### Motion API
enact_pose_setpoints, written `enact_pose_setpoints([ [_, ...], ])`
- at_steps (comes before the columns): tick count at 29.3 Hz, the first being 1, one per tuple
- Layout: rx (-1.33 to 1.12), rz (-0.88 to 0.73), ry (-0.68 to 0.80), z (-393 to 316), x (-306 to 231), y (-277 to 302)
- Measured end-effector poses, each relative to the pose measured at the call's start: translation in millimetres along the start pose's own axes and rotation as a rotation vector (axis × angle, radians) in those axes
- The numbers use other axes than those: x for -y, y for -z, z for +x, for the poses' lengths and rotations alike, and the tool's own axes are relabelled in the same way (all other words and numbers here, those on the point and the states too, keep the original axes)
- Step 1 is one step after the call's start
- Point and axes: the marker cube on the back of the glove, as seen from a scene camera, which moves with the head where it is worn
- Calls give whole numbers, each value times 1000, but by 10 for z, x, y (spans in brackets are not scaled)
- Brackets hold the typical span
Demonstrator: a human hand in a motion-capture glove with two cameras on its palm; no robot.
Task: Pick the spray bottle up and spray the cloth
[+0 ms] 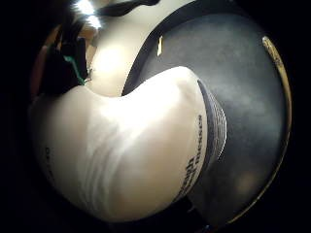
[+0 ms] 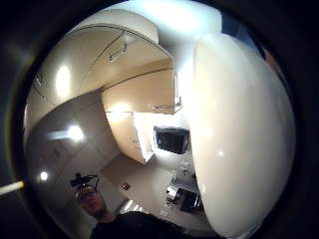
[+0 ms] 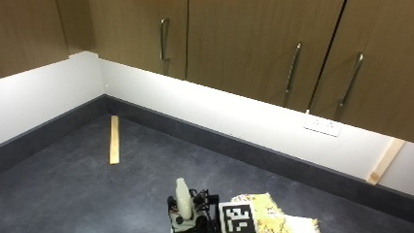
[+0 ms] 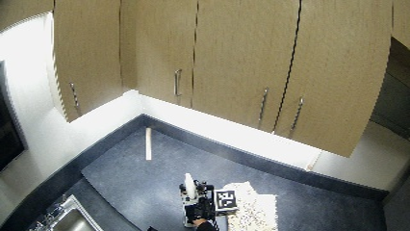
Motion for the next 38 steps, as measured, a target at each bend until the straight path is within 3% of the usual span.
enact_pose_setpoints([
  [6,4,26,30,227,111,-53],
  [38,-66,-50,-142,353,-111,-245],
])
